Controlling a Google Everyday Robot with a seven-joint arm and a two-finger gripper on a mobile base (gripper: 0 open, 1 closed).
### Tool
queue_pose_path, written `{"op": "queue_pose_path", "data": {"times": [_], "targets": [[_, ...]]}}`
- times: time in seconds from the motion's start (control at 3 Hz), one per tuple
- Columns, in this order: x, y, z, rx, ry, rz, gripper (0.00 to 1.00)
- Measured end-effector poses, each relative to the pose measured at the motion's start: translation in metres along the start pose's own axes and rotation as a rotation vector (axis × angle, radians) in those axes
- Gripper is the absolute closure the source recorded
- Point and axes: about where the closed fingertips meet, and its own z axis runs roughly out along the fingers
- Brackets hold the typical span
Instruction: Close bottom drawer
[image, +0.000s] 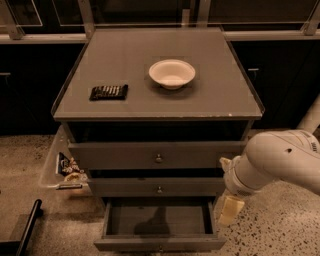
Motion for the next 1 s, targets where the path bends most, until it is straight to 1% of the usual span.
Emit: {"op": "queue_pose_path", "data": {"times": [0.33,0.67,1.0], "targets": [[0.000,0.000,0.000,0.000,0.000,0.000,0.00],[0.008,0.002,0.020,-0.029,-0.022,0.050,0.00],[0.021,0.014,0.067,-0.083,-0.085,0.124,0.00]]}}
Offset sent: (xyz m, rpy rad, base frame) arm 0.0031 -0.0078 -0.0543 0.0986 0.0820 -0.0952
